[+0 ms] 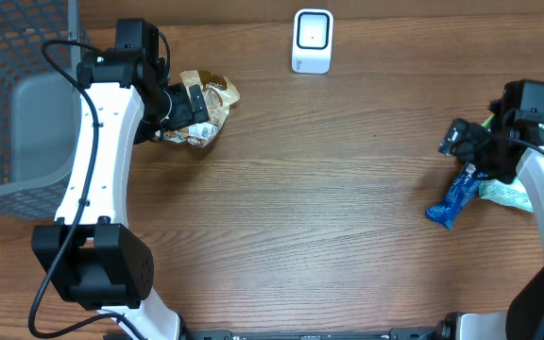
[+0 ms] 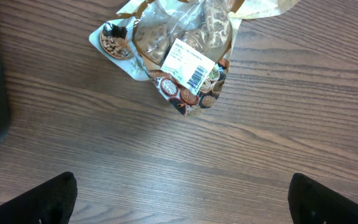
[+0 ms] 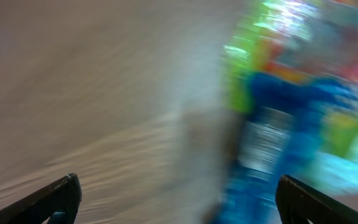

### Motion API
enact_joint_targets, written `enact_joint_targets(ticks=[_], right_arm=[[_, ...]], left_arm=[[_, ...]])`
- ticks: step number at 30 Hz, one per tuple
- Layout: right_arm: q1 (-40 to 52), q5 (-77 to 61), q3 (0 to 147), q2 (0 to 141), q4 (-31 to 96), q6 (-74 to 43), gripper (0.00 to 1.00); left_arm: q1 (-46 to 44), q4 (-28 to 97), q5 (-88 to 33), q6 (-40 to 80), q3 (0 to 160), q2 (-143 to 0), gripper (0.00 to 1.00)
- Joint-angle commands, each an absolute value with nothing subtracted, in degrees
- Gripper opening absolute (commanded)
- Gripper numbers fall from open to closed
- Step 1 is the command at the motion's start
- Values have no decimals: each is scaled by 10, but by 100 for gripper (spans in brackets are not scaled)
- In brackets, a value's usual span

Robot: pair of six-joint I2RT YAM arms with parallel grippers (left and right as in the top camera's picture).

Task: Scan the item barcode
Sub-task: 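Carry the Oreo pack to the right edge and drop it, then lower the left gripper and grasp the pastry bag's top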

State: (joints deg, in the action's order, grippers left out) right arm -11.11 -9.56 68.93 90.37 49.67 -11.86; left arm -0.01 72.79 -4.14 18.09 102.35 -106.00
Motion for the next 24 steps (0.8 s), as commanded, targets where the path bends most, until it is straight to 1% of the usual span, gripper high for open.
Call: enact_joint_targets(ticks=[1, 3, 4, 6, 8, 10, 13, 14, 15, 18, 22, 24], right_arm=[[-108, -351, 724, 895, 464, -70, 100], [-99, -479, 724, 895, 423, -43, 100], [-90, -521, 724, 895, 394, -43, 100], [-66, -558, 724, 895, 338, -59, 100], [-41, -552, 724, 895, 297, -85, 100], [-12, -532, 724, 895, 267, -102, 100], [30, -451, 724, 895, 252, -140, 100], [45, -407, 724, 895, 257, -154, 95], [57, -364, 724, 896, 262, -178, 92], [95, -273, 724, 898, 266, -218, 90], [138, -196, 724, 898, 262, -246, 86], [154, -157, 724, 900, 262, -269, 85]], left_arm=[[-4, 728, -45, 184, 1021, -1065, 100], [-4, 728, -45, 184, 1021, -1065, 100], [-4, 728, -45, 184, 1021, -1065, 100], [-4, 728, -45, 184, 1021, -1065, 100], [-4, 728, -45, 184, 1021, -1065, 100], [-4, 728, -45, 184, 1021, -1065, 100], [-4, 728, -45, 184, 1021, -1065, 100], [-4, 728, -45, 184, 1021, -1065, 100], [-4, 728, -45, 184, 1021, -1065, 100], [-4, 728, -45, 184, 1021, -1065, 100], [-4, 728, -45, 184, 1021, -1065, 100], [-4, 717, -50, 184, 1021, -1065, 99]])
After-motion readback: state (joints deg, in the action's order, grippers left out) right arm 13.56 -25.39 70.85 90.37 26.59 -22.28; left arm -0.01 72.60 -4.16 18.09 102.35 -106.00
